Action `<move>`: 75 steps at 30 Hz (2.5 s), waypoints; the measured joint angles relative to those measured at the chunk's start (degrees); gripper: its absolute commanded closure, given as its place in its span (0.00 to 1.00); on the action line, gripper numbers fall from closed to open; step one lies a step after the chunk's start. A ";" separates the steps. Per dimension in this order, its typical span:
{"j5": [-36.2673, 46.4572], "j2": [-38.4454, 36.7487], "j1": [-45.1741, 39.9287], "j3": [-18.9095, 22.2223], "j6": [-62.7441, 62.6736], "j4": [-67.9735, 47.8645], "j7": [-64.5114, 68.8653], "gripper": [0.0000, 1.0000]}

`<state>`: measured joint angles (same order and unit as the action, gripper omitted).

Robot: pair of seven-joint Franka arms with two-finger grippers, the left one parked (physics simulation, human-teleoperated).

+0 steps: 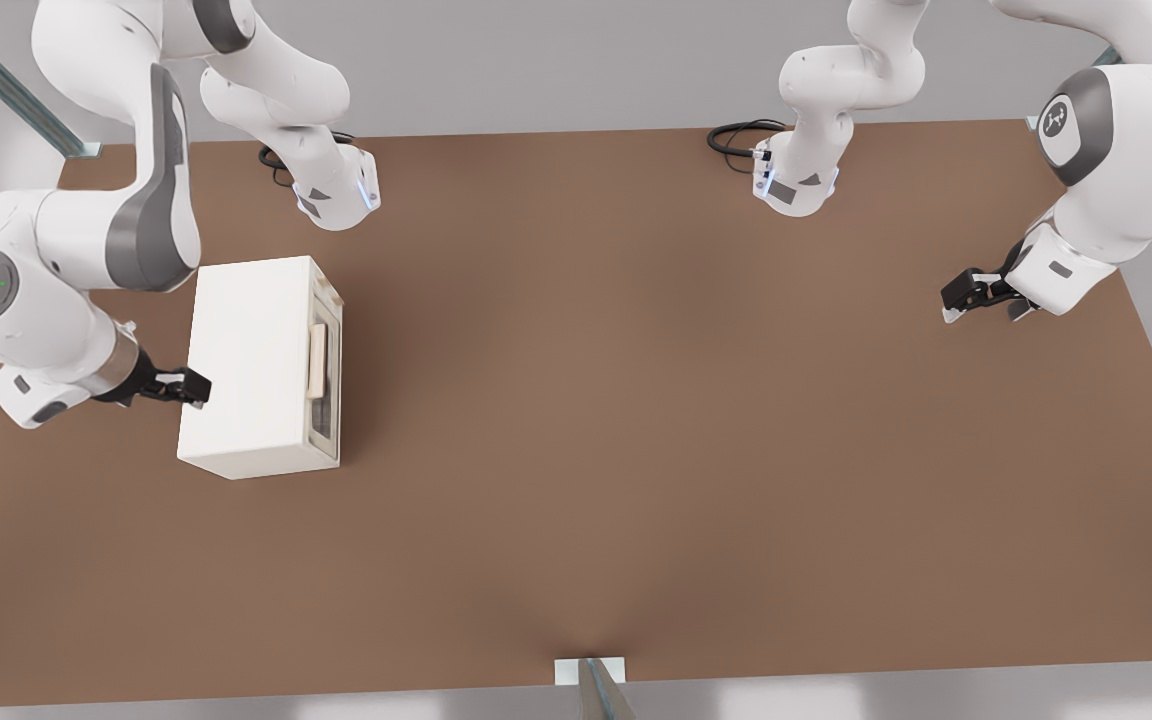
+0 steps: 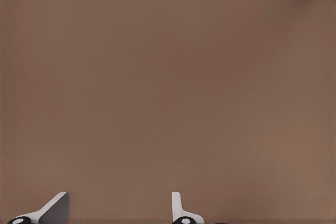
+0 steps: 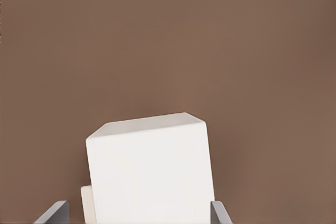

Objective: Keep left arm still and open the oven door with right arm

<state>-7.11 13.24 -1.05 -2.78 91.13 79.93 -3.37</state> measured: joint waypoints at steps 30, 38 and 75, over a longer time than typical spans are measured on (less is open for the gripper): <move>-31.84 -3.55 12.20 -16.18 8.75 37.16 -32.30 1.00; -34.66 -3.18 9.45 -16.19 12.34 39.51 -38.65 1.00; -1.52 -5.91 2.46 -5.14 -7.91 1.70 -30.18 0.00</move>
<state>-8.62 7.33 1.41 -7.92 83.21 81.63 -33.56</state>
